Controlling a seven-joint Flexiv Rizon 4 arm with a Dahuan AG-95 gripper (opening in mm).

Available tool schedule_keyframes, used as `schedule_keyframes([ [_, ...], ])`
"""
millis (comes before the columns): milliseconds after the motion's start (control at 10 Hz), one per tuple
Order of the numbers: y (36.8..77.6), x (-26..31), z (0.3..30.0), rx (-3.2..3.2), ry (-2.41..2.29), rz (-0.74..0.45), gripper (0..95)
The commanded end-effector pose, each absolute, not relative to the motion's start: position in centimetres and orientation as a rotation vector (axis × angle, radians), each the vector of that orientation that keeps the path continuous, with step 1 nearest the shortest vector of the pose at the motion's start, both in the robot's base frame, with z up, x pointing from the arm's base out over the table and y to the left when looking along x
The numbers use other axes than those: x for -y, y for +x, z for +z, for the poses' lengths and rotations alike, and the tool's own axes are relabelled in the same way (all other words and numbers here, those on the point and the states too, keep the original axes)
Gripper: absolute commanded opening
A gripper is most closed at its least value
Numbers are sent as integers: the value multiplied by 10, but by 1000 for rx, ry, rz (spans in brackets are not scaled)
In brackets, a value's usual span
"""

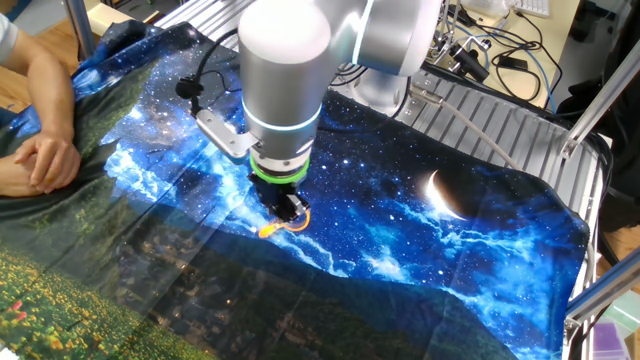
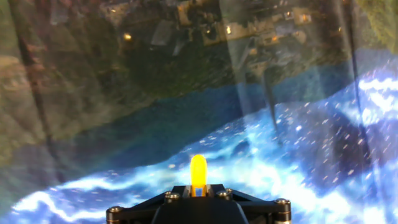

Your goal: Remove the bubble ring from the ball

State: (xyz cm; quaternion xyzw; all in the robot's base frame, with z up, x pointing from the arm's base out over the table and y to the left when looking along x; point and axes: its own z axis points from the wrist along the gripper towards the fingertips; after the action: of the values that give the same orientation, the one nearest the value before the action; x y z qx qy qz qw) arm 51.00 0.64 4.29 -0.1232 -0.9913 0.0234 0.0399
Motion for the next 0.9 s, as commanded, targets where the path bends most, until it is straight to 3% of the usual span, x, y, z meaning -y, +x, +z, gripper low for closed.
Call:
schedule_keyframes([
  [100,509,-13,45,3035,-378,66,380],
  [200,508,-17,47,3035,-380,67,0],
  [900,498,-24,47,3043,-408,33,0],
])
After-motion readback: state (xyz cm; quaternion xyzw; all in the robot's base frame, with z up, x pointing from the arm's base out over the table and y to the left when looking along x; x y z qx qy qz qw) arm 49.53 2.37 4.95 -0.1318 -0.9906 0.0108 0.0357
